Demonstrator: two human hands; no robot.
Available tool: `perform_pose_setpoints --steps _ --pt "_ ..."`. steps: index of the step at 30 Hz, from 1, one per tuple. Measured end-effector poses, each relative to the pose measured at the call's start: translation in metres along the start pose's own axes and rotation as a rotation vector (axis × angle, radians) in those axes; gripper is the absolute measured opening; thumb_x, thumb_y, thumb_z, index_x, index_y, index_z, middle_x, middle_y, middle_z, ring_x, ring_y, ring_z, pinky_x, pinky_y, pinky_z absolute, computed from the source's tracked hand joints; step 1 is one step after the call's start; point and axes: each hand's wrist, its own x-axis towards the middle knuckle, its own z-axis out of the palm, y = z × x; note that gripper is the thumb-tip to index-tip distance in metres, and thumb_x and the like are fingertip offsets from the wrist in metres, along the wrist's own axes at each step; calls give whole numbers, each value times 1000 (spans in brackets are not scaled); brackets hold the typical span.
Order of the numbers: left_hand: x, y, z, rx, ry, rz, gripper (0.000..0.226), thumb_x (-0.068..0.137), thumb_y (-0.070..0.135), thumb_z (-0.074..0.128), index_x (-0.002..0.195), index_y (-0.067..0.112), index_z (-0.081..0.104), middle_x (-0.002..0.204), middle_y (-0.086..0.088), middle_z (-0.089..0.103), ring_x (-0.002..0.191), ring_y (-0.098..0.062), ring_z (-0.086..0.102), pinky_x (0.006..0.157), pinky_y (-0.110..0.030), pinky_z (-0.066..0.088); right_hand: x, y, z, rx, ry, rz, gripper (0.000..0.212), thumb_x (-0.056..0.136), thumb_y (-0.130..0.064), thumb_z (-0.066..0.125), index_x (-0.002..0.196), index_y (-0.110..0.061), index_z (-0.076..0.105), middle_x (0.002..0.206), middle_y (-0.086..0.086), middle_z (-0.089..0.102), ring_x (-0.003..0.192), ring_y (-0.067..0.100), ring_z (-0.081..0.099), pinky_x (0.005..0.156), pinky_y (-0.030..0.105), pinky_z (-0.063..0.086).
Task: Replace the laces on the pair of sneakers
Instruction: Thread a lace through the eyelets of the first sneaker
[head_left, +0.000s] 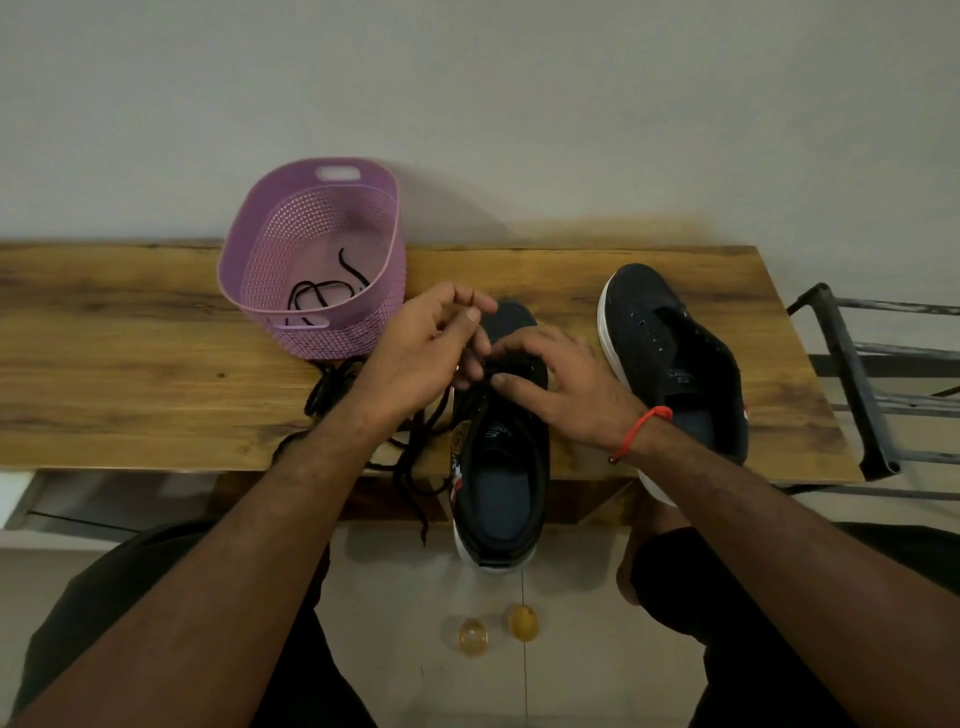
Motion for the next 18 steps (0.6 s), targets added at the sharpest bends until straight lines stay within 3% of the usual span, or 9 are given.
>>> perform_pose_setpoints --steps 3,6,9,12,14,18 --pt "0 -16 -4 521 26 -114 15 103 26 55 116 27 61 102 6 64 87 -6 61 67 -20 46 -2 2 3 -46 0 20 33 94 -41 59 126 -43 54 137 -12 49 132 21 38 111 53 32" --pt "-4 -23 -4 693 -147 -340 9 97 36 64 100 28 62 98 4 64 92 -14 62 81 -37 55 -3 2 3 -18 13 39 36 94 -37 61 128 -43 53 138 -12 48 131 21 37 111 54 32" --pt "-4 -22 -3 801 -89 -261 14 99 38 59 87 32 55 88 8 61 91 -15 60 90 -44 50 -3 -1 2 -6 -2 44 41 93 -30 60 132 -41 51 139 -11 47 131 21 36 111 54 31" --pt "-2 -14 -5 465 18 -107 6 99 32 59 96 33 54 84 8 68 83 -11 65 87 -43 52 -4 -3 1 4 -15 43 49 93 -26 57 139 -39 47 143 -9 47 133 22 35 112 55 30" --pt "-3 -3 -4 139 -49 5 10 98 23 64 105 28 58 79 4 71 77 -12 70 79 -38 57 -4 -6 0 44 -29 36 49 93 -26 58 140 -36 47 143 -7 48 133 24 37 111 55 32" --pt "-7 8 2 5 -136 129 14 99 25 64 112 20 62 75 2 68 65 -12 65 65 -29 57 -3 -8 0 106 1 -65 21 96 -33 61 113 -24 67 119 -5 63 114 15 56 100 42 45"
